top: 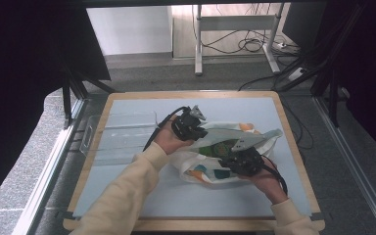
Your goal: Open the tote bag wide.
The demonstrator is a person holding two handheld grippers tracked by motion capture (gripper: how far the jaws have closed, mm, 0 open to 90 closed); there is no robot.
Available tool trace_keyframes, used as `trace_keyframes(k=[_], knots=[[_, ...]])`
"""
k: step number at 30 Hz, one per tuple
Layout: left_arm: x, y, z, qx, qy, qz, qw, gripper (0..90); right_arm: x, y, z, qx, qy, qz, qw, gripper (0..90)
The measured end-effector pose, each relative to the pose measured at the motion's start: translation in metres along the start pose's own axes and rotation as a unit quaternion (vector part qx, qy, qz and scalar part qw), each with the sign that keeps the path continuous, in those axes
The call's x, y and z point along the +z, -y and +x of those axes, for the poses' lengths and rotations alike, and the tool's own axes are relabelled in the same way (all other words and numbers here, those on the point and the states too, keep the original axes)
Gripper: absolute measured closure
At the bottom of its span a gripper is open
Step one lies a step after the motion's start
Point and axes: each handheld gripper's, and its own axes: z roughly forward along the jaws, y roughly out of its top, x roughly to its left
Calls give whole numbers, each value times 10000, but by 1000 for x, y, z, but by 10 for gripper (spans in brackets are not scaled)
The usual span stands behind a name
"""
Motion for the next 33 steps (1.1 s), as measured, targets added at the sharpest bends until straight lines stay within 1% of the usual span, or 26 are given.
trace_keyframes(k=[1, 2, 3, 6, 9, 13, 15, 21, 23, 27, 33], knots=[[0, 0, 1, 16, -27, 10, 10000, 829, 0, 0, 0, -1, -3, 9, 10000, 851], [0, 0, 3, -3, -60, -40, 10000, 829, 0, 0, 0, -5, -5, 13, 10000, 851], [-1, 0, 5, 41, -99, 2, 9999, 829, 1, 0, 1, -5, -12, 24, 10000, 851], [-1, 0, 12, -41, -215, -2, 9998, 829, 2, 1, 1, -15, -32, 41, 10000, 851], [0, -1, 16, -45, -240, 27, 9997, 829, 2, 1, 2, -9, -46, 71, 10000, 851], [1, -3, 18, -13, -292, 30, 9996, 829, 2, 1, 1, -12, -64, 69, 10000, 851], [2, -4, 19, -10, -321, 29, 9995, 829, 2, 2, 1, 23, -73, 90, 9999, 852], [4, -6, 25, -22, -407, 43, 9992, 829, 2, 4, 1, 1, -92, 101, 9999, 852], [6, -6, 27, -65, -417, 25, 9991, 829, 2, 4, 2, 36, -100, 119, 9999, 852], [10, -5, 33, -166, -421, 6, 9990, 830, 3, 6, 2, 24, -123, 147, 9998, 853], [13, -5, 41, -218, -462, -21, 9987, 830, 5, 8, 3, 30, -160, 183, 9997, 856]])
